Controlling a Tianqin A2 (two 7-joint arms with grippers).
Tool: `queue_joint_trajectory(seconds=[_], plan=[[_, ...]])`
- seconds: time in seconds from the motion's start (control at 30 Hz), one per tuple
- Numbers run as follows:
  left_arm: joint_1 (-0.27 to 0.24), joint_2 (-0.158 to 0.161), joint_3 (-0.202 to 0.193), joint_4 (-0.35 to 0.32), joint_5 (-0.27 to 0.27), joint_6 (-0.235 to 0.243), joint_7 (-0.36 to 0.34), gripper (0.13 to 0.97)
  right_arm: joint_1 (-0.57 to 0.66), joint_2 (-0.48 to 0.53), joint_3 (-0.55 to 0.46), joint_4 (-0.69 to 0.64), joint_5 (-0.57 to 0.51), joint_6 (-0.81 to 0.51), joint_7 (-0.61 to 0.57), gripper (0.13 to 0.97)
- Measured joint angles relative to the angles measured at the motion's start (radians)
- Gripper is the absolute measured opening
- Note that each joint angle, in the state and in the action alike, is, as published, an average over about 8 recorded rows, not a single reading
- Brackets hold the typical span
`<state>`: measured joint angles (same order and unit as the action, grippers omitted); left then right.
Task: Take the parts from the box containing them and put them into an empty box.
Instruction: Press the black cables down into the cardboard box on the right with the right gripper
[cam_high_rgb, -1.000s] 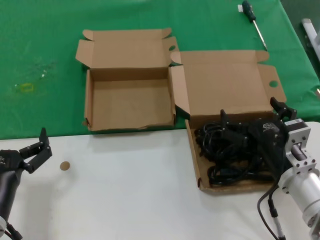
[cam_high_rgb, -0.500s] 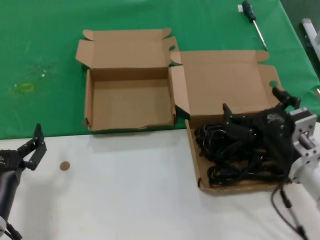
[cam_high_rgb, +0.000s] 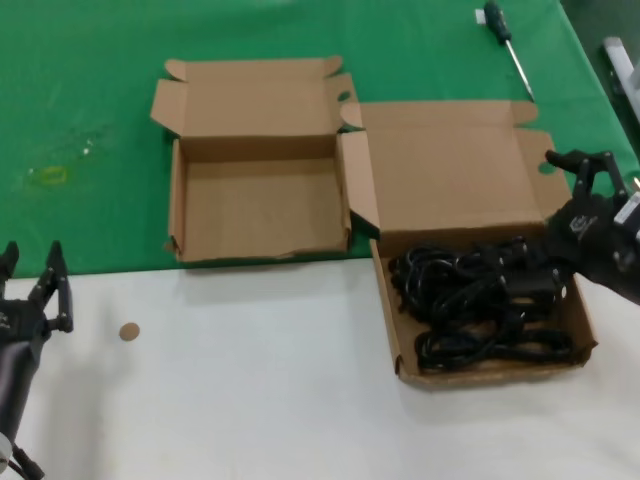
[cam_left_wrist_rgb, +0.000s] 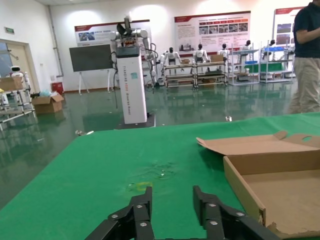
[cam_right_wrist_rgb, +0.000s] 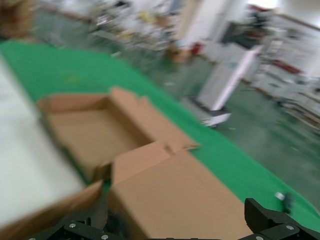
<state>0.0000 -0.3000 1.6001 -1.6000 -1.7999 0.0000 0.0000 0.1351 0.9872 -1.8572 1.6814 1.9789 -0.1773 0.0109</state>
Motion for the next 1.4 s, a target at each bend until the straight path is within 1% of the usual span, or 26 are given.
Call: queue_joint_trajectory(seconds=[0.03,0.17,0.27,0.3,0.43,0.6,0.7,0.93,1.2,1.33,1.4], plan=[[0.000,0.000,0.000,0.000,0.000,0.000,0.000,0.410,0.002,0.019,0.006,-0.001,-0.007,-0.040,-0.008,0.966],[0.000,0.000,0.000,0.000,0.000,0.000,0.000,0.332,0.023,0.078,0.028,-0.015,-0.035,-0.198,-0.057,0.966],[0.000,0.000,0.000,0.000,0.000,0.000,0.000,0.273,0.060,0.100,0.032,-0.040,-0.063,-0.306,-0.106,0.966],[0.000,0.000,0.000,0.000,0.000,0.000,0.000,0.253,0.077,0.104,0.030,-0.051,-0.074,-0.340,-0.123,0.966],[0.000,0.000,0.000,0.000,0.000,0.000,0.000,0.253,0.151,0.100,0.014,-0.102,-0.131,-0.457,-0.200,0.966],[0.000,0.000,0.000,0.000,0.000,0.000,0.000,0.201,0.221,0.070,-0.012,-0.160,-0.200,-0.560,-0.297,0.966],[0.000,0.000,0.000,0.000,0.000,0.000,0.000,0.169,0.244,0.045,-0.022,-0.189,-0.230,-0.597,-0.352,0.964],[0.000,0.000,0.000,0.000,0.000,0.000,0.000,0.156,0.275,-0.013,-0.032,-0.243,-0.275,-0.639,-0.454,0.961],[0.000,0.000,0.000,0.000,0.000,0.000,0.000,0.152,0.301,-0.064,-0.033,-0.289,-0.314,-0.650,-0.506,0.896],[0.000,0.000,0.000,0.000,0.000,0.000,0.000,0.152,0.310,-0.080,-0.034,-0.310,-0.331,-0.653,-0.518,0.896],[0.000,0.000,0.000,0.000,0.000,0.000,0.000,0.152,0.313,-0.087,-0.035,-0.319,-0.339,-0.654,-0.523,0.862]])
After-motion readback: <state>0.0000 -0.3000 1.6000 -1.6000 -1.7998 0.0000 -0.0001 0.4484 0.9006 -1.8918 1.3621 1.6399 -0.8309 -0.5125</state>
